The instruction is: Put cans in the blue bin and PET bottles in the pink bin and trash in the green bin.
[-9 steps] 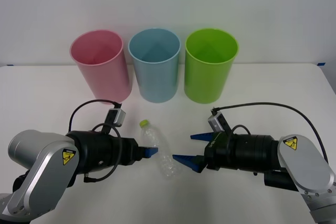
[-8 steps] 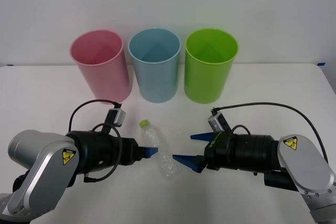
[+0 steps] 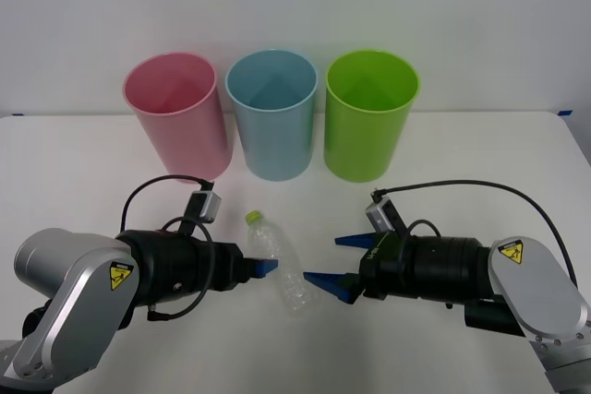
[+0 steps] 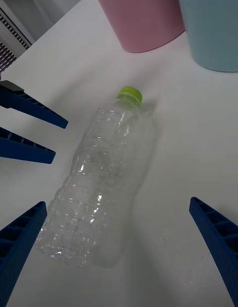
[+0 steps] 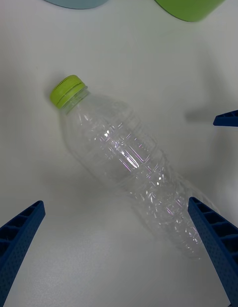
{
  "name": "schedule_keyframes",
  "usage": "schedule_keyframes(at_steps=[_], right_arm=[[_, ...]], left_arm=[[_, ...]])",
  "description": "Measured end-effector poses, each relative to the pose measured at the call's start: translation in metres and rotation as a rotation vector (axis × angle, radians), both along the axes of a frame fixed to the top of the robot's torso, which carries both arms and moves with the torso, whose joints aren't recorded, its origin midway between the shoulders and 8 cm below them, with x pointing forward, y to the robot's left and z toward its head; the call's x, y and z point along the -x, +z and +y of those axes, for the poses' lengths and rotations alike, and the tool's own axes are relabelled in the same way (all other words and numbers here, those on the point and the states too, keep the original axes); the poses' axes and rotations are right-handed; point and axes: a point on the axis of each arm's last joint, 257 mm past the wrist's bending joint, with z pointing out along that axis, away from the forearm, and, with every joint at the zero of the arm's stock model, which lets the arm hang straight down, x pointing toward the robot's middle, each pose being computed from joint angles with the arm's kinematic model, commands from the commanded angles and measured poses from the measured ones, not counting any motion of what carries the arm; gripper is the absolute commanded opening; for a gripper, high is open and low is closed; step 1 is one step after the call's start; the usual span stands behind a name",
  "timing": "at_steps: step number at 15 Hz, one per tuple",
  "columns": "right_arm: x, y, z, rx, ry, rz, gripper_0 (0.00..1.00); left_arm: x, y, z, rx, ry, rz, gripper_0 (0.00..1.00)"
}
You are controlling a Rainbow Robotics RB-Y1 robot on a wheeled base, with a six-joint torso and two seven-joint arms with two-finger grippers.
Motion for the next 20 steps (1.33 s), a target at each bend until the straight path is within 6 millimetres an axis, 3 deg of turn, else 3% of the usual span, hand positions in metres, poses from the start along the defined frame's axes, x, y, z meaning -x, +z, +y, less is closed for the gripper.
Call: schedule_keyframes(at_steps=[15, 20], right_arm=[[0.0, 0.0, 0.0, 0.0, 0.0, 0.0, 1.0], [0.0, 0.0, 0.0, 0.0, 0.0, 0.0, 1.0]], left_arm=[[0.002, -0.001, -0.001, 0.001, -0.002, 0.006, 1.0], [0.008, -0.005, 0.003, -0.065, -0.086, -0.031, 1.0]])
